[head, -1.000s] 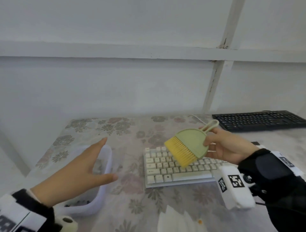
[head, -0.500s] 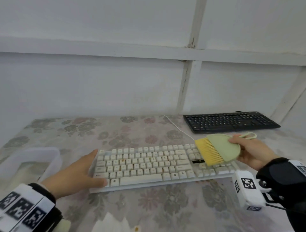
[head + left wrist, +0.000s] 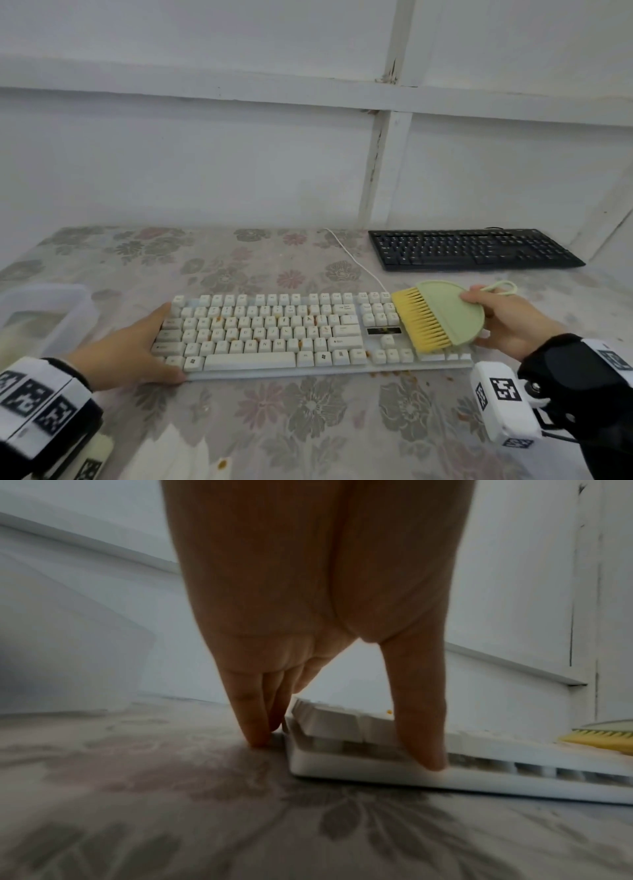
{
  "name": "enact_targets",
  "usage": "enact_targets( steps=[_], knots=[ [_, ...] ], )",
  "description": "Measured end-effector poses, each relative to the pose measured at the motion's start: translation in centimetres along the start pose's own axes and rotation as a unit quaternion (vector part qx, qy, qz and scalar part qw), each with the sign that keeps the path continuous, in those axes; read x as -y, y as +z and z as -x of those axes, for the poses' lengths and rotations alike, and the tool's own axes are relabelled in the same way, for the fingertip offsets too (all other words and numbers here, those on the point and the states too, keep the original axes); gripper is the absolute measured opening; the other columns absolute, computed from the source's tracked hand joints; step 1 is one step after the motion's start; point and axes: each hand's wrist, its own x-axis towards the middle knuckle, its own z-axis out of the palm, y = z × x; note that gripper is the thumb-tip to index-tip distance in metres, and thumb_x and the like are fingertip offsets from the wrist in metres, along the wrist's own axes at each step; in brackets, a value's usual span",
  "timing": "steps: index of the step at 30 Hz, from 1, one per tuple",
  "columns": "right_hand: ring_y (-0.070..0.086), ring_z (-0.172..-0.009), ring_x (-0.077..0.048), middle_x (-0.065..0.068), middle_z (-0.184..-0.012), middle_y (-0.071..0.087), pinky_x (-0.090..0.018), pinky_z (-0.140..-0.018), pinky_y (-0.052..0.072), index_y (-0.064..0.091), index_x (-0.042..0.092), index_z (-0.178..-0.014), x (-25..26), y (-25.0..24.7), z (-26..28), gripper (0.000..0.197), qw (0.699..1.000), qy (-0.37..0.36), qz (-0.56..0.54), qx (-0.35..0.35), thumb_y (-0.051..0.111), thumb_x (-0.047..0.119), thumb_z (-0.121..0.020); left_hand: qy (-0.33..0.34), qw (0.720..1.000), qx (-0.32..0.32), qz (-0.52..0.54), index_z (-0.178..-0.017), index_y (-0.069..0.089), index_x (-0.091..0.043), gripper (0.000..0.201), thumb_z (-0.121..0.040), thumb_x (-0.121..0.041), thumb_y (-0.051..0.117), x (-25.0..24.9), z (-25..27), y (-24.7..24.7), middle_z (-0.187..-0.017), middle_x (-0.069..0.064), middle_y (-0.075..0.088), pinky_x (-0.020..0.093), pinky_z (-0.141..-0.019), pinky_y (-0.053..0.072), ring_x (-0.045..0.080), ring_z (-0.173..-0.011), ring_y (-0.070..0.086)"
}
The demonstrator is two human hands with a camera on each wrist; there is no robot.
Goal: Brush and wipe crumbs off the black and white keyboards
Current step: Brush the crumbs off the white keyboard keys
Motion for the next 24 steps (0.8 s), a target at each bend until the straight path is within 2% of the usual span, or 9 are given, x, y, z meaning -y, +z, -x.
enact_targets(
  steps=[2, 4, 7, 10, 12, 16, 18, 21, 24],
  knots=[
    [0.057, -0.081, -0.027, -0.010, -0.090, 0.060, -0.034, -0.051, 0.046, 0.051, 0.021, -0.087, -0.2, -0.2, -0.2, 0.014, 1.000, 0.002, -0.004, 0.010, 0.059, 0.009, -0.089, 0.007, 1.000, -0.004, 0.010, -0.142, 0.014, -0.029, 0.129, -0.032, -0.057, 0.076, -0.1, -0.2, 0.1, -0.125, -0.010, 0.046, 0.025, -0.097, 0.039, 0.011, -0.112, 0.049],
    [0.055, -0.089, -0.029, -0.011, -0.093, 0.059, -0.034, -0.051, 0.047, 0.050, 0.021, -0.086, -0.3, -0.1, -0.3, 0.014, 1.000, 0.006, -0.012, 0.016, 0.059, 0.010, -0.089, -0.001, 1.000, -0.007, 0.010, -0.145, 0.010, -0.026, 0.132, -0.036, -0.049, 0.080, 0.0, -0.4, 0.2, -0.128, -0.006, 0.044, 0.025, -0.096, 0.039, 0.013, -0.113, 0.047],
    [0.054, -0.080, -0.026, -0.010, -0.091, 0.057, -0.027, -0.037, 0.046, 0.050, 0.021, -0.085, -0.6, 0.1, -0.2, 0.015, 1.000, -0.002, -0.026, 0.003, 0.058, 0.009, -0.090, -0.009, 1.000, -0.013, -0.013, -0.148, 0.001, -0.024, 0.143, -0.025, -0.054, 0.069, 0.0, -0.6, 0.3, -0.142, 0.003, 0.035, 0.030, -0.104, 0.036, 0.017, -0.122, 0.042],
    [0.049, -0.070, -0.024, -0.009, -0.088, 0.055, -0.025, -0.034, 0.043, 0.049, 0.021, -0.083, -0.7, 0.0, 0.3, 0.017, 0.999, -0.018, -0.046, -0.007, 0.056, 0.007, -0.091, -0.011, 1.000, -0.011, -0.014, -0.147, 0.002, -0.021, 0.143, -0.024, -0.050, 0.069, -0.5, -0.8, 0.2, -0.136, 0.005, 0.038, 0.028, -0.101, 0.038, 0.018, -0.118, 0.043],
    [0.046, -0.066, -0.022, -0.009, -0.087, 0.055, -0.025, -0.035, 0.043, 0.048, 0.022, -0.083, -0.7, 0.0, 0.5, 0.018, 0.998, -0.029, -0.051, 0.000, 0.055, 0.008, -0.091, -0.006, 1.000, -0.014, 0.003, -0.145, 0.007, -0.018, 0.138, -0.029, -0.040, 0.079, -0.8, -0.7, 0.2, -0.128, 0.003, 0.042, 0.027, -0.097, 0.041, 0.018, -0.113, 0.046],
    [0.043, -0.056, -0.021, -0.008, -0.083, 0.054, -0.029, -0.049, 0.040, 0.048, 0.022, -0.082, -0.8, 0.1, 0.8, 0.017, 0.998, -0.038, -0.057, 0.006, 0.055, 0.009, -0.092, -0.030, 0.999, -0.018, 0.006, -0.146, -0.016, -0.023, 0.153, -0.026, -0.049, 0.077, -0.4, -0.5, 0.0, -0.146, 0.007, 0.025, 0.032, -0.108, 0.033, 0.021, -0.127, 0.036],
    [0.038, -0.051, -0.021, -0.007, -0.081, 0.055, -0.027, -0.044, 0.039, 0.047, 0.023, -0.081, -1.0, -0.1, 0.8, 0.018, 0.997, -0.039, -0.073, 0.008, 0.055, 0.010, -0.092, -0.030, 0.999, -0.011, 0.004, -0.144, -0.021, -0.025, 0.148, -0.037, -0.045, 0.079, -0.1, -0.2, -0.2, -0.146, 0.006, 0.022, 0.029, -0.106, 0.032, 0.017, -0.123, 0.036],
    [0.036, -0.053, -0.021, -0.008, -0.079, 0.055, -0.025, -0.035, 0.038, 0.046, 0.022, -0.080, -1.2, -0.2, 0.9, 0.020, 0.996, -0.047, -0.079, 0.002, 0.054, 0.009, -0.092, -0.017, 0.999, -0.004, 0.039, -0.144, -0.019, -0.025, 0.132, -0.059, -0.023, 0.082, 0.5, -0.3, -0.3, -0.145, 0.003, 0.022, 0.021, -0.098, 0.032, 0.011, -0.113, 0.033],
    [0.034, -0.052, -0.020, -0.008, -0.079, 0.054, -0.024, -0.036, 0.040, 0.046, 0.022, -0.079, -1.4, -0.4, 0.9, 0.021, 0.995, -0.053, -0.081, 0.002, 0.054, 0.009, -0.092, 0.018, 0.997, 0.005, 0.070, -0.146, -0.006, -0.028, 0.130, -0.050, -0.021, 0.083, 0.7, -0.2, -0.2, -0.133, -0.006, 0.038, 0.019, -0.091, 0.038, 0.009, -0.110, 0.046]
  ],
)
